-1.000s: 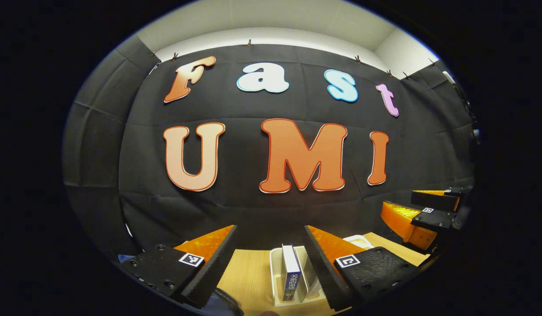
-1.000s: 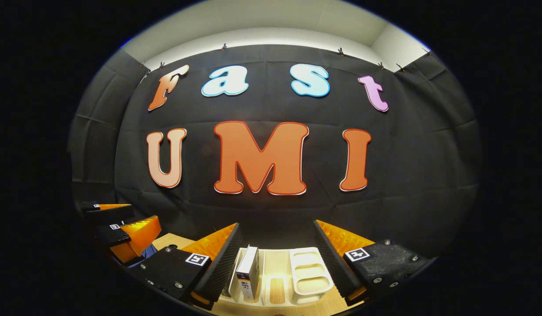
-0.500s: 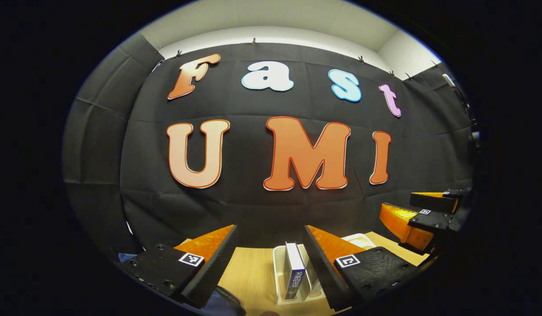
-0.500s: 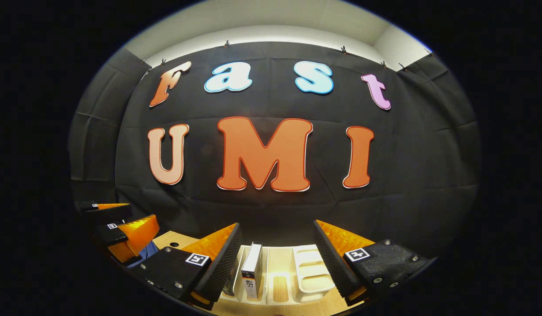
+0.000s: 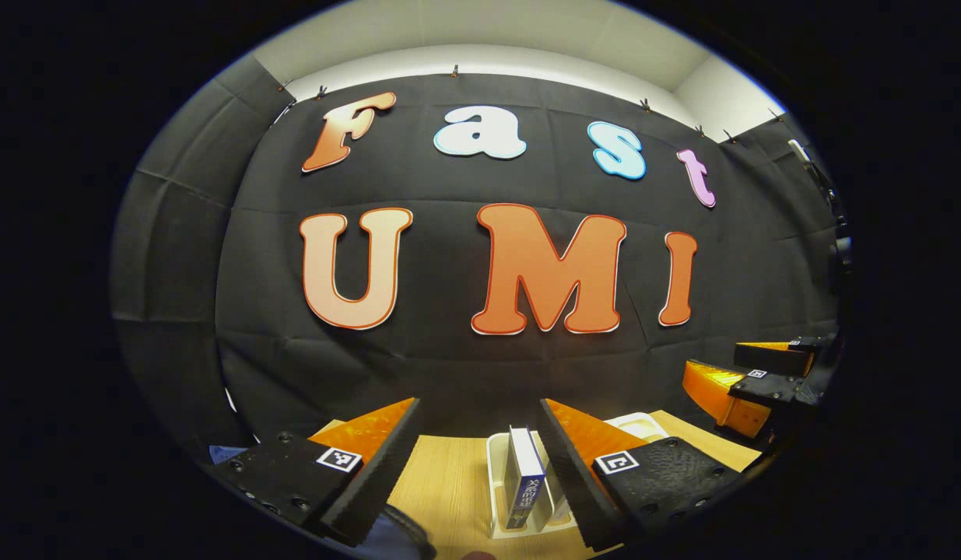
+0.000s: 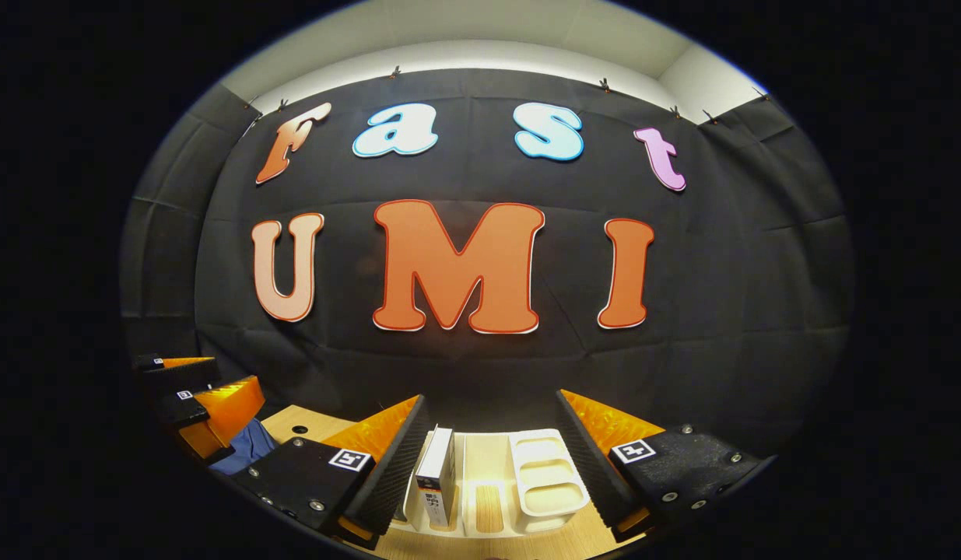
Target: Open the schoolbag, grab two books from the bookshelf and put them into the schoolbag.
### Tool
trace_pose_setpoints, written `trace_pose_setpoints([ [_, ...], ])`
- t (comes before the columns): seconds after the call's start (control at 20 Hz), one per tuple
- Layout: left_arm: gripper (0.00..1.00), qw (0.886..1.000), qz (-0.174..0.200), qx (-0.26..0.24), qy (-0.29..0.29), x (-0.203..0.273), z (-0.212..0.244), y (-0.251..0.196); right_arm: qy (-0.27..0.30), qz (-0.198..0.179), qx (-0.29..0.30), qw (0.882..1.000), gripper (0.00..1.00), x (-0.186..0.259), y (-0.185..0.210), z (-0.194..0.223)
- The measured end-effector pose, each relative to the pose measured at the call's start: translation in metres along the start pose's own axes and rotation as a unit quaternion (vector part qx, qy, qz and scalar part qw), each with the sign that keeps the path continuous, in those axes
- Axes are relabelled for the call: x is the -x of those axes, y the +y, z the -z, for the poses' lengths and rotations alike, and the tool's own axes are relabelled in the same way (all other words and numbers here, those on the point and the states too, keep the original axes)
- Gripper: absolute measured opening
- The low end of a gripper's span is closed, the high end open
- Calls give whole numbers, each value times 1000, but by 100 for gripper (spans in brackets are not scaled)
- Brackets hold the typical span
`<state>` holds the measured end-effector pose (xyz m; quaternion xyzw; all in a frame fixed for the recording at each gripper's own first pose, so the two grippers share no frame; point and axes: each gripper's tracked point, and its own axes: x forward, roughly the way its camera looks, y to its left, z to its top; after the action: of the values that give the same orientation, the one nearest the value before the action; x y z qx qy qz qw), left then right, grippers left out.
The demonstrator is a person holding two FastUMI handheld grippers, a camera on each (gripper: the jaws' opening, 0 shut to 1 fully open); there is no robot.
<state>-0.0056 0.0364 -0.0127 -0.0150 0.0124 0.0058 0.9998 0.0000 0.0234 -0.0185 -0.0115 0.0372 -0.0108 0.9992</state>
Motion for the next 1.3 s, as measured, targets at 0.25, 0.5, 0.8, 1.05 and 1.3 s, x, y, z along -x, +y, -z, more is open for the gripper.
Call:
trace_pose_setpoints([
  [0.25, 93, 1000, -11, 1, 5, 2, 3, 8, 0, -4, 4, 1000, 96, 1, 4, 1],
  [0.5, 93, 1000, -25, -4, -8, 8, -3, 22, 4, -11, 4, 1000, 96, 1, 8, 4],
  [0.8, 93, 999, -36, -6, 3, 9, 1, 34, 12, -13, 5, 1000, 96, 0, 7, 10],
  [1.05, 91, 999, -41, -14, -9, 6, -18, 44, 10, -16, 3, 1000, 96, -6, 3, 2],
  [1.3, 90, 998, -44, -16, -34, 6, -46, 58, -7, -13, -1, 1000, 96, -3, -6, -15],
])
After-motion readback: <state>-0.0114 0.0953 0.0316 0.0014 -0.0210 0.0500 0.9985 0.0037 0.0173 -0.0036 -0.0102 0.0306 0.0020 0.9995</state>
